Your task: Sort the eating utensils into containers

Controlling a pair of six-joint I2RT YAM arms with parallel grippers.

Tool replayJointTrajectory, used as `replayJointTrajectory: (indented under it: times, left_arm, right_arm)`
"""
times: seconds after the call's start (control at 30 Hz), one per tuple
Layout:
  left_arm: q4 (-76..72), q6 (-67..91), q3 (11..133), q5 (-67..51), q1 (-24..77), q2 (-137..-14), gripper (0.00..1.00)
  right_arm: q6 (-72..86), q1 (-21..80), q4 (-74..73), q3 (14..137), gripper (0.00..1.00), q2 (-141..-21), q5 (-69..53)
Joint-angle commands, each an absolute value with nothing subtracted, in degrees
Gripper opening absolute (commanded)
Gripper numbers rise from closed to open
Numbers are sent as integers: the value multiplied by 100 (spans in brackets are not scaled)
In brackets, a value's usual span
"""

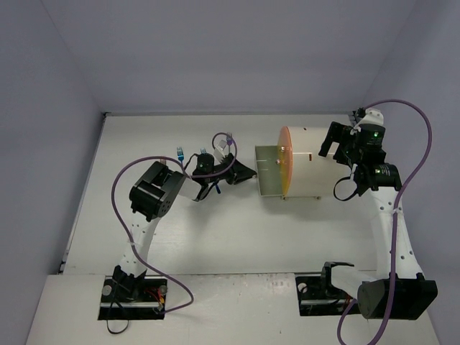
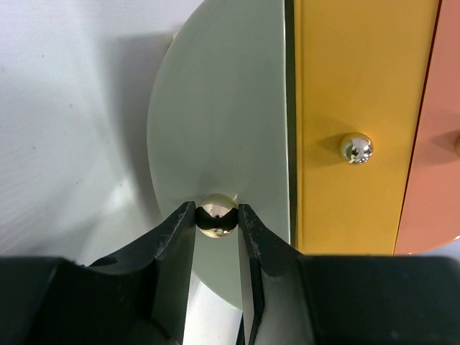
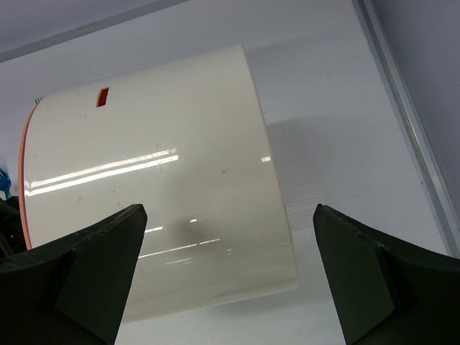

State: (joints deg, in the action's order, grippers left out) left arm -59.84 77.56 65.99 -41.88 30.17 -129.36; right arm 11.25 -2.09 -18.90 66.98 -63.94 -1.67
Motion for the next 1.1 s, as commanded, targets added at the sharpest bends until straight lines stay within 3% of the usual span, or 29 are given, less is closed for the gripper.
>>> replayJointTrajectory:
  times: [0.0,1.07]
  left_arm:
    - [-6171,7520,6484,-4083,2870,-12443,3]
    - [-5934,7234,6064,-4081,2643,-12140,3]
  right_arm:
    - [1076,-167,-1670,6720,100,-6267,-48]
    - [1093,-167,-1679,6704,100,-6244,-88]
